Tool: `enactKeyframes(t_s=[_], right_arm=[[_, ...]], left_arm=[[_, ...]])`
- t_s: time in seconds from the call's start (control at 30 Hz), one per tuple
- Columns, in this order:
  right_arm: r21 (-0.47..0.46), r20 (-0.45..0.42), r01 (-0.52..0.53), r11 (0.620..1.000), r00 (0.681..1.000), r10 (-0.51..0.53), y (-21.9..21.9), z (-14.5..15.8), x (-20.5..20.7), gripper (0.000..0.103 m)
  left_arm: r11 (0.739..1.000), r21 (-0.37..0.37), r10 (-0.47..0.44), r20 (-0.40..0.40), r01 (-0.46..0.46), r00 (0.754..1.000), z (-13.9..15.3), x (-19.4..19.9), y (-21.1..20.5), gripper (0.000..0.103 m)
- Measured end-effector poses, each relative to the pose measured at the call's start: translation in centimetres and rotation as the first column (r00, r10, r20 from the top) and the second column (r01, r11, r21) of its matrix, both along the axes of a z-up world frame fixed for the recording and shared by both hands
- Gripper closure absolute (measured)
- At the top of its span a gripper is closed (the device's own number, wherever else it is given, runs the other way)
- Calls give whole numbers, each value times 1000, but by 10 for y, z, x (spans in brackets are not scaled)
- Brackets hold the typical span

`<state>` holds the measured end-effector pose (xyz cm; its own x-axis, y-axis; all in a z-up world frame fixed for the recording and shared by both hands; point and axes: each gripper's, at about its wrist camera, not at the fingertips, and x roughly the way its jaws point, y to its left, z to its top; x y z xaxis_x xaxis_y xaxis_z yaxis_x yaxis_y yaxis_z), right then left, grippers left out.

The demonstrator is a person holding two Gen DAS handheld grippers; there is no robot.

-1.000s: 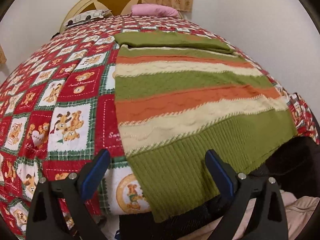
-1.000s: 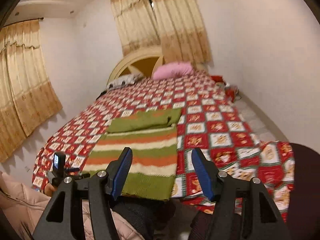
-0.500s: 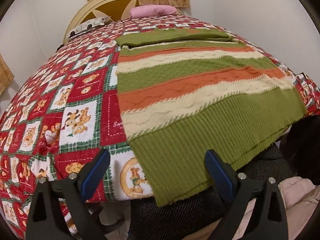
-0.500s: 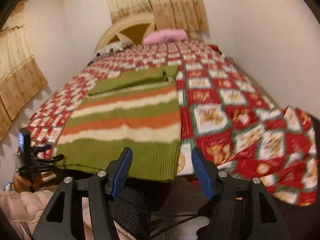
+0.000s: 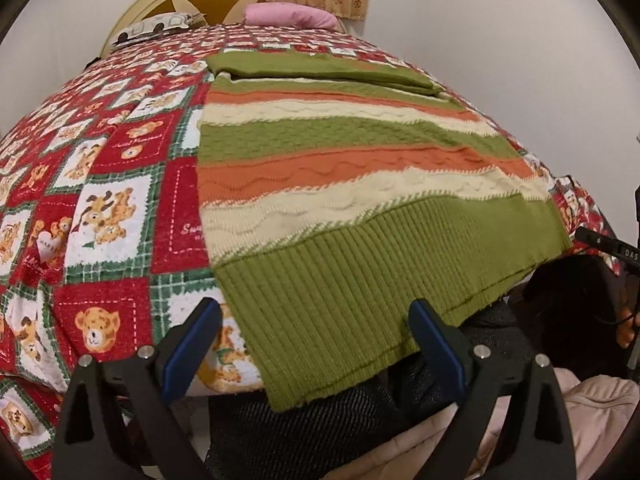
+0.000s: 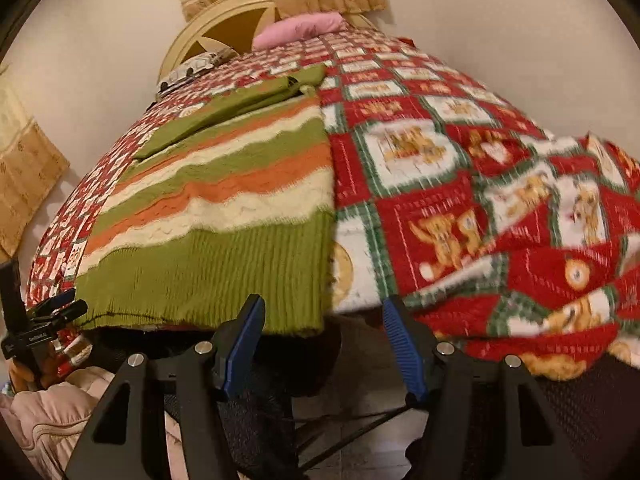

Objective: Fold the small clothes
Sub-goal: 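Grasp the sweater hem with the left tool while the right tool grasps the hem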

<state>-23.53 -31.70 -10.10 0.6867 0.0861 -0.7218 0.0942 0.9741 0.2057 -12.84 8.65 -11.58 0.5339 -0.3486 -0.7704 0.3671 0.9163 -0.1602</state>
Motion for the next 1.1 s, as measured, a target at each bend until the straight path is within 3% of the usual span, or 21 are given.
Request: enactKeyframes(t_s=[0.07, 0.2, 0.23, 0.27, 0.3, 0.37, 0.4, 0.43, 0.5, 0.57, 0.67, 0.83, 0.97, 1.1], right_arm=[[-8, 26, -23, 1000, 999, 23, 6, 6, 5, 41], [-52, -24, -33, 998, 999, 32, 19, -3, 23, 41], [-53, -37, -39, 998, 999, 37, 21, -6, 24, 43], [-49, -56, -50, 998, 997, 48, 23, -11, 25, 47], [-42, -87, -77, 996, 994, 73, 28, -17, 27, 61], [-150, -101, -99, 984, 991, 84, 41, -20, 25, 69], [-175, -107, -112, 978, 990, 94, 45, -20, 26, 73], [-168, -110, -121, 978, 988, 104, 45, -19, 26, 81], [-130, -126, -108, 986, 988, 92, 41, -16, 29, 87], [-100, -146, -106, 989, 985, 90, 35, -12, 31, 97], [41, -118, -118, 992, 986, 122, 23, 8, 34, 97], [179, -21, -143, 974, 989, 149, 17, 45, 52, 97], [188, 27, -140, 972, 990, 138, 18, 64, 91, 97], [239, 38, -65, 969, 998, 58, 3, 67, 142, 97]], left_arm=[[1000, -29, 10, -9, -10, 1000, 0, 2, 5, 7], [999, -49, 8, -12, -8, 1000, 1, 3, 6, 11], [999, -52, 2, -7, -2, 1000, 2, 2, 6, 17], [998, -57, -4, -2, 4, 1000, 3, 1, 6, 32], [998, -63, -9, 2, 9, 1000, 4, 0, 7, 49], [998, -64, -3, -3, 3, 1000, 3, 2, 9, 73], [998, -64, 6, -7, -6, 1000, 3, 4, 11, 81], [997, -73, 9, -18, -10, 1000, 3, 5, 12, 83], [995, -97, 11, -39, -15, 999, 3, 8, 17, 90], [994, -109, 4, -47, -9, 999, 4, 10, 19, 91], [991, -130, -21, -42, 16, 999, 14, 12, 20, 92], [979, -192, -73, -19, 68, 997, 41, 30, 18, 92], [972, -217, -91, 11, 91, 996, 58, 60, 16, 92], [975, -216, -52, 48, 61, 998, 71, 102, 18, 95]])
